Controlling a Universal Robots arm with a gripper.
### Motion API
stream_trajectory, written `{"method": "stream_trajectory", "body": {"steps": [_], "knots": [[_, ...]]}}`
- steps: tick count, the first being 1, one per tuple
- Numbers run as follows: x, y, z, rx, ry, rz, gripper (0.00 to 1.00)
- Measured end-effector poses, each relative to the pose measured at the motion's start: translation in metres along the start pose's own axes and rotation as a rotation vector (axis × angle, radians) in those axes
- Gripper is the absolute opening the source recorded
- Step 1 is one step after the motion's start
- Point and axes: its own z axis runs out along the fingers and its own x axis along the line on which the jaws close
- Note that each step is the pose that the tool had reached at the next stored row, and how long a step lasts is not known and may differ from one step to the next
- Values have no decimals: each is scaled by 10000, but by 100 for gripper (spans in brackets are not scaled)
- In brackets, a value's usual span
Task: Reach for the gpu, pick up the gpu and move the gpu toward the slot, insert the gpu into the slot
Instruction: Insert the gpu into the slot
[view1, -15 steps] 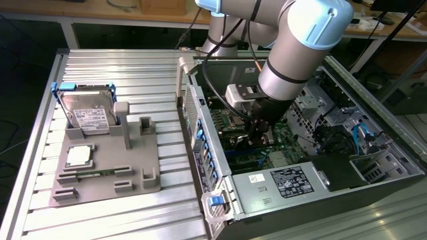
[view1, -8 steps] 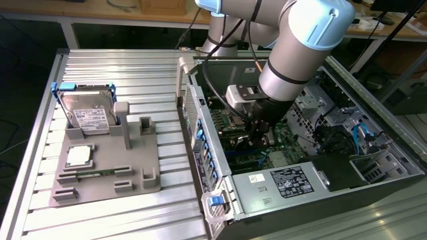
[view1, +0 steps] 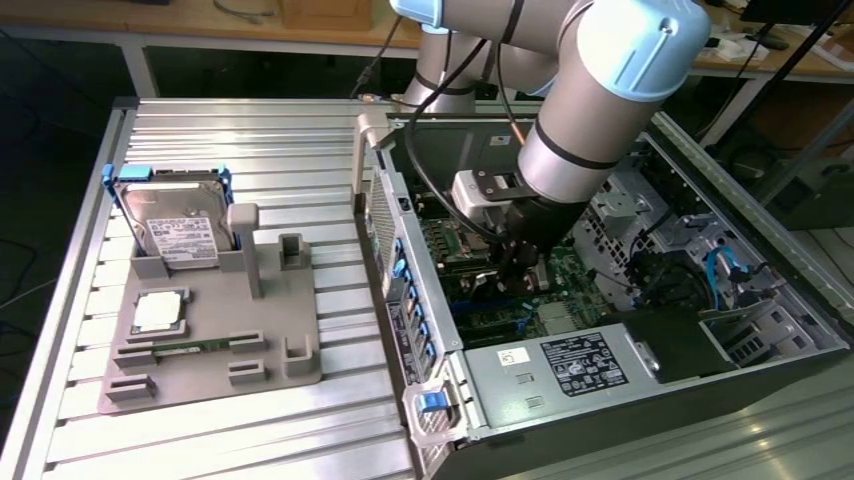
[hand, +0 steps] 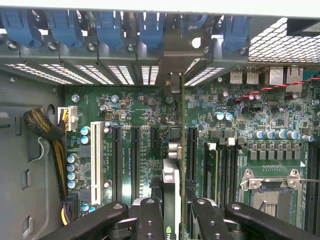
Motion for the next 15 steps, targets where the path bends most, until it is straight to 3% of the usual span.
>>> {"method": "stream_trajectory", "body": {"steps": [9, 15], "knots": [[0, -81, -2, 1, -2, 42, 27], [0, -82, -2, 3, -1, 102, 27]]}}
